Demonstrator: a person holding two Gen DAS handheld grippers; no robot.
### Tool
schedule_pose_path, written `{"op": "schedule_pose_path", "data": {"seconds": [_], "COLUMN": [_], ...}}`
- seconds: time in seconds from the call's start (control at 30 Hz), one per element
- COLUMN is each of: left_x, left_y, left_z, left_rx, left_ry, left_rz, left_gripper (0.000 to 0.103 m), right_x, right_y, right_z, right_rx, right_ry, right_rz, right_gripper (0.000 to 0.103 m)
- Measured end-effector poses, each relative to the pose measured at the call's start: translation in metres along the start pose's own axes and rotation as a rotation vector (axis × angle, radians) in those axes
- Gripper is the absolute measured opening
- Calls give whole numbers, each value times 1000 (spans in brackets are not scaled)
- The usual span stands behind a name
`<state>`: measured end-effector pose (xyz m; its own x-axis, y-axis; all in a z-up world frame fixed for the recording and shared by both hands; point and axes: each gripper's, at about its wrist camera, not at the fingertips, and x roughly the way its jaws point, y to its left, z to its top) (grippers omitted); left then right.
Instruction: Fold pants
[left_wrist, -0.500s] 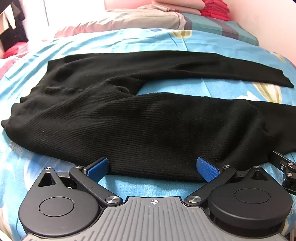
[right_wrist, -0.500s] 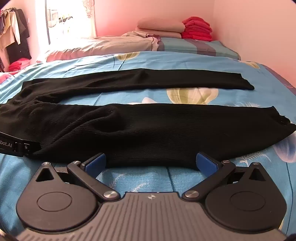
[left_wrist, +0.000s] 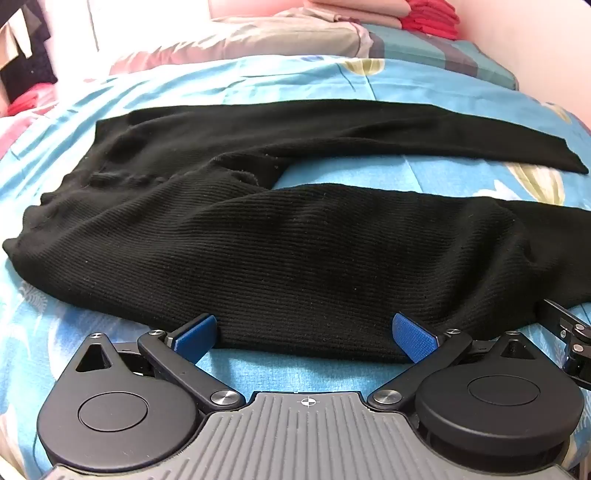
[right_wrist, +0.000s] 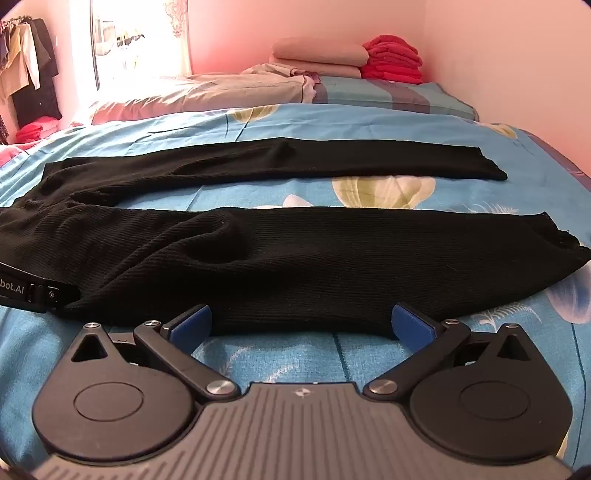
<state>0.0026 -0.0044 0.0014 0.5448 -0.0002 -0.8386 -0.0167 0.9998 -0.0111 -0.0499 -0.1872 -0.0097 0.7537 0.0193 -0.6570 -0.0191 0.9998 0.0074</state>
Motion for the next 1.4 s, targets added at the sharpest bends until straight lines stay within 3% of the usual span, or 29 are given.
{"op": "schedule_pose_path", "data": {"seconds": [0.83, 1.4], "left_x": [4, 3], "left_y": [1, 1], "left_z": [3, 1], "left_rx": [-30, -22], "left_ry": [32, 24], "left_rz": [31, 24], "left_gripper": [103, 103], "right_x": [-8, -8], "right_y": [-6, -4], "right_z": [-12, -13], "right_rx": [-79, -71], "right_ry": [-54, -57], "right_rz": [70, 51], "right_gripper": [103, 103]}}
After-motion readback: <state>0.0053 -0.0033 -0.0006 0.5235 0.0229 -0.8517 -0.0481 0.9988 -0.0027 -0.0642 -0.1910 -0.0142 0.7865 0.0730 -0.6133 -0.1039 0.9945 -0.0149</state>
